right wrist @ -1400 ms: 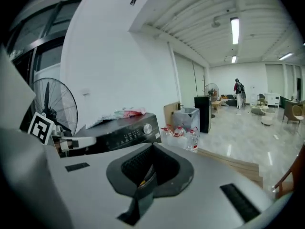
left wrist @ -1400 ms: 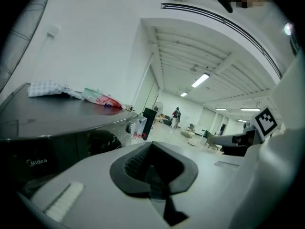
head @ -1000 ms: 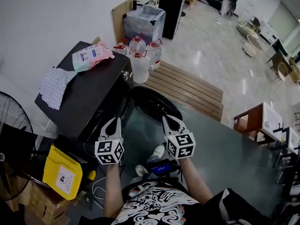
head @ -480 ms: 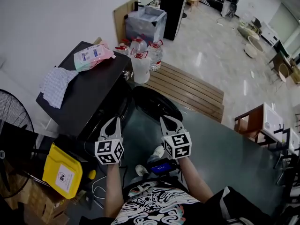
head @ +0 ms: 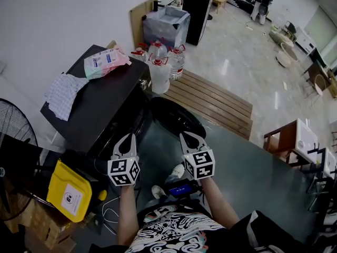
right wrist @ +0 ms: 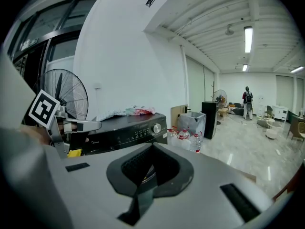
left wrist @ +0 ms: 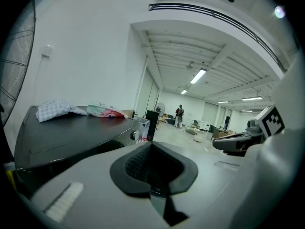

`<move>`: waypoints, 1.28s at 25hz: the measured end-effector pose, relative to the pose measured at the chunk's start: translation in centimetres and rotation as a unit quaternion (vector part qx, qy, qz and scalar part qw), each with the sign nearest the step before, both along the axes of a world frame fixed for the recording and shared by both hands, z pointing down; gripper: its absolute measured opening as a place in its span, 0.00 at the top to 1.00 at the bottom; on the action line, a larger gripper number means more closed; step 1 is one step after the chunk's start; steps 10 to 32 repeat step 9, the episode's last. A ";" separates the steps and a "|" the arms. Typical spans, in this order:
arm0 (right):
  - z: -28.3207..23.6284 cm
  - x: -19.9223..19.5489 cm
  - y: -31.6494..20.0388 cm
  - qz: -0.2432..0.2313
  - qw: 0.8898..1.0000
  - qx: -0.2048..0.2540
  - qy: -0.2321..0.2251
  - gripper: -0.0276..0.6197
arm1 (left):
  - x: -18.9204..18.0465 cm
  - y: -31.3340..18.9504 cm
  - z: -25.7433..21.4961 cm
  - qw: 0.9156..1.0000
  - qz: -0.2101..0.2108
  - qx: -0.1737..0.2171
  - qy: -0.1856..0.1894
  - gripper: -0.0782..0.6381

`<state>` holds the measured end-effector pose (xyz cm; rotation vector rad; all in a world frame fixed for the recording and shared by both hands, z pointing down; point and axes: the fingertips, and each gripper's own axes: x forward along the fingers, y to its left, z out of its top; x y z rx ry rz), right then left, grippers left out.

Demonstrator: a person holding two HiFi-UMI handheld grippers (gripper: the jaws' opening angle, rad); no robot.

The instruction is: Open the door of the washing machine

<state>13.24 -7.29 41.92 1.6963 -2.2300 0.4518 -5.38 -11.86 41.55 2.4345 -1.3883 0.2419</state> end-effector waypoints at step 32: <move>0.7 0.1 -1.0 -0.003 1.000 -0.004 0.006 0.95 | -0.6 -0.6 0.8 1.000 -0.006 -0.007 0.004 0.89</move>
